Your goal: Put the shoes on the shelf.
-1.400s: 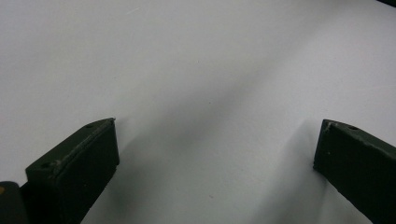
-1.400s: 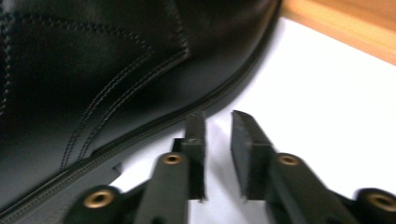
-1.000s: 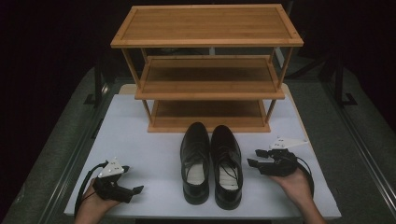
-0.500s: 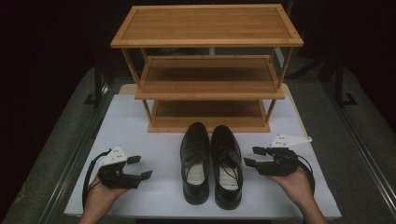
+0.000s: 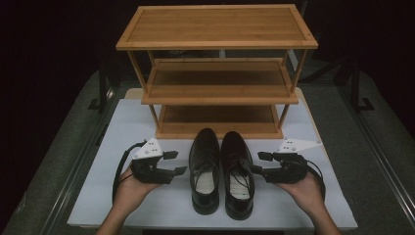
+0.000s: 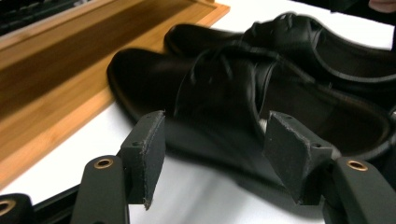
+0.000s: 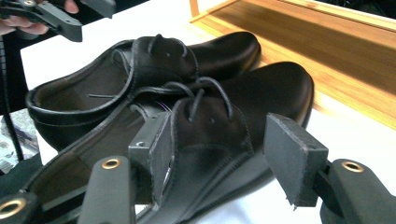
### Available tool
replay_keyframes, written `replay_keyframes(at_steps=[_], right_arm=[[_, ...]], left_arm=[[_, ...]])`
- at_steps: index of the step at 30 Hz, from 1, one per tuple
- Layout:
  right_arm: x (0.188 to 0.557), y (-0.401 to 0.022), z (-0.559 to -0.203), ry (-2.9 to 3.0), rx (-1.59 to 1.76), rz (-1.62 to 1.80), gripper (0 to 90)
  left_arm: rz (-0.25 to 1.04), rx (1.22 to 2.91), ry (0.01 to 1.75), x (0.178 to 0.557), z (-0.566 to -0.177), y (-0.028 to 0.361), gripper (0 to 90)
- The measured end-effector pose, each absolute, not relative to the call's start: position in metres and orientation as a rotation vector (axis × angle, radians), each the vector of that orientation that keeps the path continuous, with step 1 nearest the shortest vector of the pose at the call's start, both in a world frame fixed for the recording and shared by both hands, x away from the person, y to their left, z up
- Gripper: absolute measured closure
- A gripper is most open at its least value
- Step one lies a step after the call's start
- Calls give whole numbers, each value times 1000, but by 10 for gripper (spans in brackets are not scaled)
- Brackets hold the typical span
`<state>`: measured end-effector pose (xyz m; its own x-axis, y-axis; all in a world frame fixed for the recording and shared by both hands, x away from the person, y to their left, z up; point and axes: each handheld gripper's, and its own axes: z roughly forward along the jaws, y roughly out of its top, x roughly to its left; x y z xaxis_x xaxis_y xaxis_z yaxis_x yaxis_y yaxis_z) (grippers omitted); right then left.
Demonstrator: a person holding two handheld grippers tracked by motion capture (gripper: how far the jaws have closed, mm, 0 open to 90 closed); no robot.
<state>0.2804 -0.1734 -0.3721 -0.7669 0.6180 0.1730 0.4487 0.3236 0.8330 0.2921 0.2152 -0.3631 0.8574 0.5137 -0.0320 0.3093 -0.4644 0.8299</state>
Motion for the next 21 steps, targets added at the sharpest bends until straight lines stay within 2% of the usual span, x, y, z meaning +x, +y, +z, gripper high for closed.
replay_keyframes(at_steps=[13,21], right_arm=[[290,-155,-371,2440,950,1429,414],[299,-148,-382,2466,968,1394,431]], left_arm=[[268,2100,551,315,-361,185,378],[243,2124,550,321,-372,174,377]])
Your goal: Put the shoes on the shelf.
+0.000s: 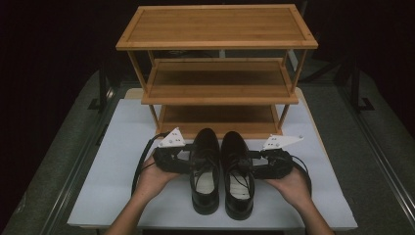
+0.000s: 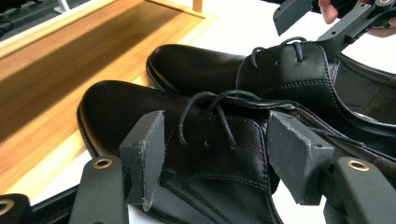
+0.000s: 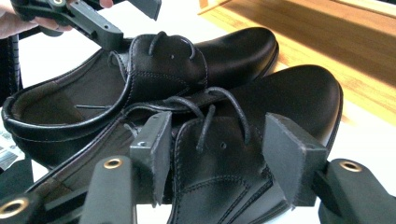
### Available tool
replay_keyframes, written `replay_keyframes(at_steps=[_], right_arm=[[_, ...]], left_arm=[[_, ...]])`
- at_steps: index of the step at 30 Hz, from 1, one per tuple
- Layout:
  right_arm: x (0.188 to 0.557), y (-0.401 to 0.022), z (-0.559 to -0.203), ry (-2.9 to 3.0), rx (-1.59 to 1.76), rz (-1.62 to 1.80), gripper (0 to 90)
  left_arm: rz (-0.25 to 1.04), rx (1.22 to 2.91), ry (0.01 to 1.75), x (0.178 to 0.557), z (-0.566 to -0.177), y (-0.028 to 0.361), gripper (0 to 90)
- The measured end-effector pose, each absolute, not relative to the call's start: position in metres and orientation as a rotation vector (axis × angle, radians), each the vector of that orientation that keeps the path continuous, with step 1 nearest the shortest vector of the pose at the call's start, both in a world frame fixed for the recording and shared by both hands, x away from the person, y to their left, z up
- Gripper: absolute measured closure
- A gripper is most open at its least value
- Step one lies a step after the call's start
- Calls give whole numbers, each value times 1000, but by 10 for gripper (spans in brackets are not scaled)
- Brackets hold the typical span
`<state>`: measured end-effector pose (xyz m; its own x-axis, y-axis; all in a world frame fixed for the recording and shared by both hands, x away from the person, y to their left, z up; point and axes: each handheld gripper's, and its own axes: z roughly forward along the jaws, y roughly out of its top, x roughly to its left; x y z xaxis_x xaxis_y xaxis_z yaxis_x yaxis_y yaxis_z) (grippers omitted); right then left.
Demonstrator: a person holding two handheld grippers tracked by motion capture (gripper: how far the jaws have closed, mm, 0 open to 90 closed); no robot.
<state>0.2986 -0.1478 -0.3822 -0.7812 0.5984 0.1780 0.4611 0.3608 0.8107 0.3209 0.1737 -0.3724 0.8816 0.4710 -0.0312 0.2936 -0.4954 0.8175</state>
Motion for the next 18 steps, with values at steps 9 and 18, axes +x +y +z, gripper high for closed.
replay_keyframes(at_steps=[9,18], right_arm=[[296,-142,-389,2506,944,1355,503],[294,-139,-389,2533,914,1358,657]], left_arm=[[238,2161,520,317,-382,166,425],[223,2171,526,313,-381,166,645]])
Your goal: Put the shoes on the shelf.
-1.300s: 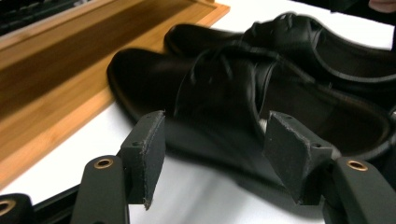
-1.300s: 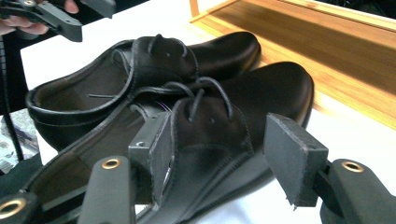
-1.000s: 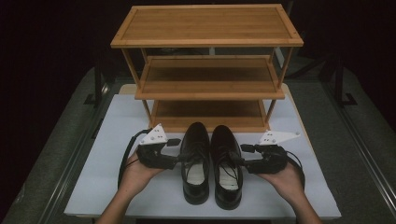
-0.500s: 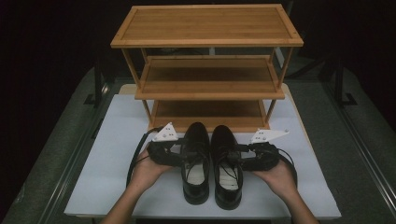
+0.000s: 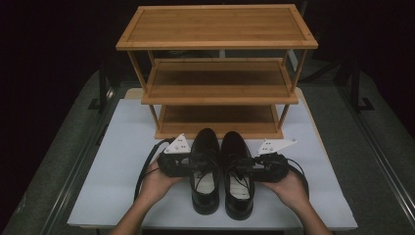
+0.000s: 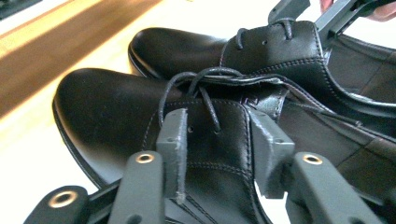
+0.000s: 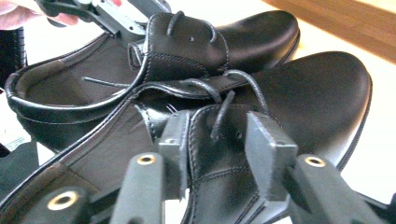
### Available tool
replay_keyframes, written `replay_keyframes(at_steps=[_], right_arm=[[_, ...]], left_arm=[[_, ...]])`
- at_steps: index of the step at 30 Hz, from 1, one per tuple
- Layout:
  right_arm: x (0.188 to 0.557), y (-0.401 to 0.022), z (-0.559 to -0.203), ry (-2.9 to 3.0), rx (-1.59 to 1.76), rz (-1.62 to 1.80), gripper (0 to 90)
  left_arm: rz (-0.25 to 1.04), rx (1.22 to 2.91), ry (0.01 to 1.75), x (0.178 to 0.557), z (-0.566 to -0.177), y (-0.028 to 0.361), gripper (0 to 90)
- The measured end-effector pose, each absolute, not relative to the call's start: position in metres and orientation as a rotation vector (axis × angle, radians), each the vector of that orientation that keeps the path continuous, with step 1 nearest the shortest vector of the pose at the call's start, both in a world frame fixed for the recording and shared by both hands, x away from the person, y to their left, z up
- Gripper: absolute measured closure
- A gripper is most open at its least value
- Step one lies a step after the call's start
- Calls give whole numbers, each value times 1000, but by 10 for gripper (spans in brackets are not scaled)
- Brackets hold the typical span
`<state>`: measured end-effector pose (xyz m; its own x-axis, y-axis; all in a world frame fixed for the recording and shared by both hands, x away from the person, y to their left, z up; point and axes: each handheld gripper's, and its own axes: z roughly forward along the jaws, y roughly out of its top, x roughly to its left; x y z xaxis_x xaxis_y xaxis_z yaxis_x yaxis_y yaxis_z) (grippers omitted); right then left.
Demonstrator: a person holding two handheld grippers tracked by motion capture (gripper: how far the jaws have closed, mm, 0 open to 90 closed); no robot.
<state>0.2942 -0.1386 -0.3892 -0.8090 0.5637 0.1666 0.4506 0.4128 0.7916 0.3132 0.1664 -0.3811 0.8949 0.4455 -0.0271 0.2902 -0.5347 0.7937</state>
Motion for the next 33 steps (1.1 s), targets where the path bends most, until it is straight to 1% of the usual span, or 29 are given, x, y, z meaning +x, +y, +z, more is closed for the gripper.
replay_keyframes(at_steps=[3,4,5,7,9,23,27,33], right_arm=[[292,-138,-388,2525,904,1365,777],[292,-138,-388,2525,904,1365,777],[291,-139,-388,2519,900,1356,849],[290,-138,-389,2514,898,1350,862],[290,-138,-389,2512,896,1352,864],[286,-145,-385,2436,947,1384,869],[286,-148,-381,2406,962,1380,870],[286,-155,-377,2366,992,1398,870]], left_arm=[[215,2169,526,311,-380,167,734],[215,2169,526,311,-380,167,763],[212,2163,528,310,-381,167,792],[218,2164,527,309,-381,167,844],[233,2169,524,308,-381,166,865],[321,2143,551,302,-375,170,872],[350,2121,574,301,-370,178,874],[361,2084,601,300,-365,187,874]])
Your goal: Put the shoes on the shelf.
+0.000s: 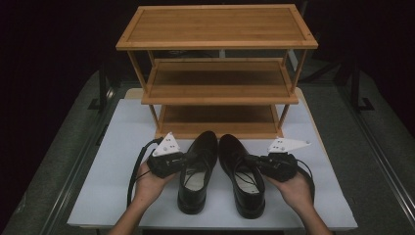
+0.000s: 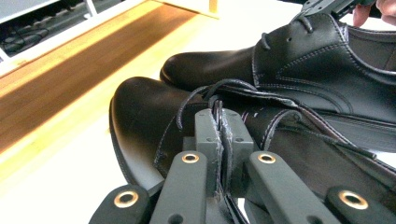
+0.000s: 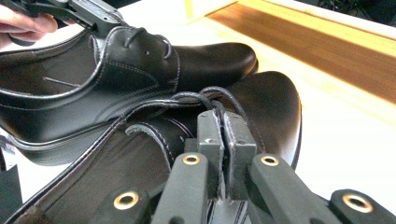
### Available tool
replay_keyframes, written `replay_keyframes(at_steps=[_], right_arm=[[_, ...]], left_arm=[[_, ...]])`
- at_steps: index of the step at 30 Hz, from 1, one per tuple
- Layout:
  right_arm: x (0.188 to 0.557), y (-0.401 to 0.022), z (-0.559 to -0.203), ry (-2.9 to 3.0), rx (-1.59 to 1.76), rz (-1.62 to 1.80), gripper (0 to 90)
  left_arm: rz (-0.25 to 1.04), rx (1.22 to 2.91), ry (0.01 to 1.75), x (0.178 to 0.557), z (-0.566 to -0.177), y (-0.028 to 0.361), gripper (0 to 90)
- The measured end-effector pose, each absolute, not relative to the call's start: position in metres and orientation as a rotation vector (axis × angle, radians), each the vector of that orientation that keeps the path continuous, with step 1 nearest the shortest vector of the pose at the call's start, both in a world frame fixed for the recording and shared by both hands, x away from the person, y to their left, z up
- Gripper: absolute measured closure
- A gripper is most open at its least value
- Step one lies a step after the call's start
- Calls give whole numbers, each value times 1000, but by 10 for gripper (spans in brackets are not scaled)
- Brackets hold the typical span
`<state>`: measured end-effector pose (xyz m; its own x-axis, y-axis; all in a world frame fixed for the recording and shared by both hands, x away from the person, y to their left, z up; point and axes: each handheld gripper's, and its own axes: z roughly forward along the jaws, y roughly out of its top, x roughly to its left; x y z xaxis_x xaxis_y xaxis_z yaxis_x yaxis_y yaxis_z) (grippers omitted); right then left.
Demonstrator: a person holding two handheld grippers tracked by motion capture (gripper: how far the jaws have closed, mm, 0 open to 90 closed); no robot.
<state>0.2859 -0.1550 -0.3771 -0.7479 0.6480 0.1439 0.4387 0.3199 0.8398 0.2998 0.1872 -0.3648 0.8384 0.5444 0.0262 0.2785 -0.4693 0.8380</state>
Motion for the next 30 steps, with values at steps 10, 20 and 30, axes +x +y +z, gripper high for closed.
replay_keyframes(at_steps=[10,20,30], right_arm=[[295,-159,-368,2308,1015,1401,869],[321,-158,-360,2275,1027,1377,868],[351,-151,-357,2258,1041,1331,868]], left_arm=[[381,2076,615,306,-356,190,874],[434,2044,656,326,-350,191,874],[470,2010,706,355,-356,190,874]])
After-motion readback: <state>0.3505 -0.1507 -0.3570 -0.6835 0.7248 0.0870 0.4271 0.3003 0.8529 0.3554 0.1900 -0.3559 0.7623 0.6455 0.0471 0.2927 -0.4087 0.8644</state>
